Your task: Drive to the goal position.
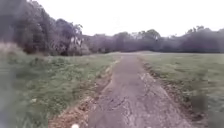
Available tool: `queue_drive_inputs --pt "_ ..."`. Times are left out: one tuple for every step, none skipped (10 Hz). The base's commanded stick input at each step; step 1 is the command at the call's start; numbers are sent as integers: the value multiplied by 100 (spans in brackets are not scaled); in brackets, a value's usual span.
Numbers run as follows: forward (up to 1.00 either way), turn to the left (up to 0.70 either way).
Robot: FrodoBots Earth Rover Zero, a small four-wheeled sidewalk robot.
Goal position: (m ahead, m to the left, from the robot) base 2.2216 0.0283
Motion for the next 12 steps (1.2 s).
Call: queue_drive_inputs --pt "70 -14" --pt "70 -29" --pt "70 -35" --pt "70 -35" --pt "70 -35" --pt "70 -35" --pt "70 0" --pt "70 0" --pt "70 0" --pt "70 0" --pt "70 0" --pt "70 0"
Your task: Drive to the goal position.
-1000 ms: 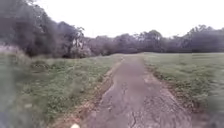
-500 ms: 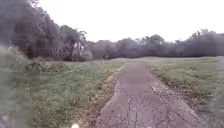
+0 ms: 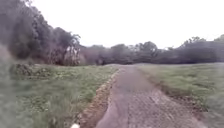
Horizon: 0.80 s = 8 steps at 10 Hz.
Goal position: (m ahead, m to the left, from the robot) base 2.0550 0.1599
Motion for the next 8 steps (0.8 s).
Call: queue_drive_inputs --pt "70 0" --pt "70 0" --pt "70 0" --pt "70 0" --pt "70 0" --pt "70 0" --pt "70 -13" --pt "70 -29"
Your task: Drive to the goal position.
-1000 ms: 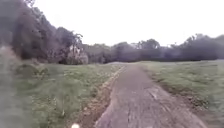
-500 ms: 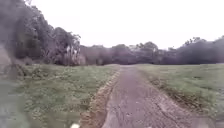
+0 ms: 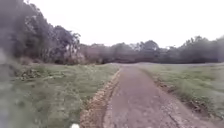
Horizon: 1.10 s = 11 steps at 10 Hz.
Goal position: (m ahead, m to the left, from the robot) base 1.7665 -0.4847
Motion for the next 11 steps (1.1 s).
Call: queue_drive_inputs --pt "70 -35" --pt "70 -35" --pt "70 -35" --pt "70 -35" --pt "70 -35" --pt "70 -35" --pt "70 -35" --pt "70 -35" --pt "70 -35" --pt "70 -35" --pt "70 -33"
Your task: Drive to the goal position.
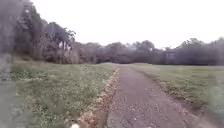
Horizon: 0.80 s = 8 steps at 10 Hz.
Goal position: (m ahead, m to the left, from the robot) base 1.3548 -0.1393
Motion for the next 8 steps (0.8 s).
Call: queue_drive_inputs --pt "70 -25" --pt "70 -18" --pt "70 -11" --pt "70 -4" --pt "70 0" --pt "70 0" --pt "70 -25" --pt "70 -30"
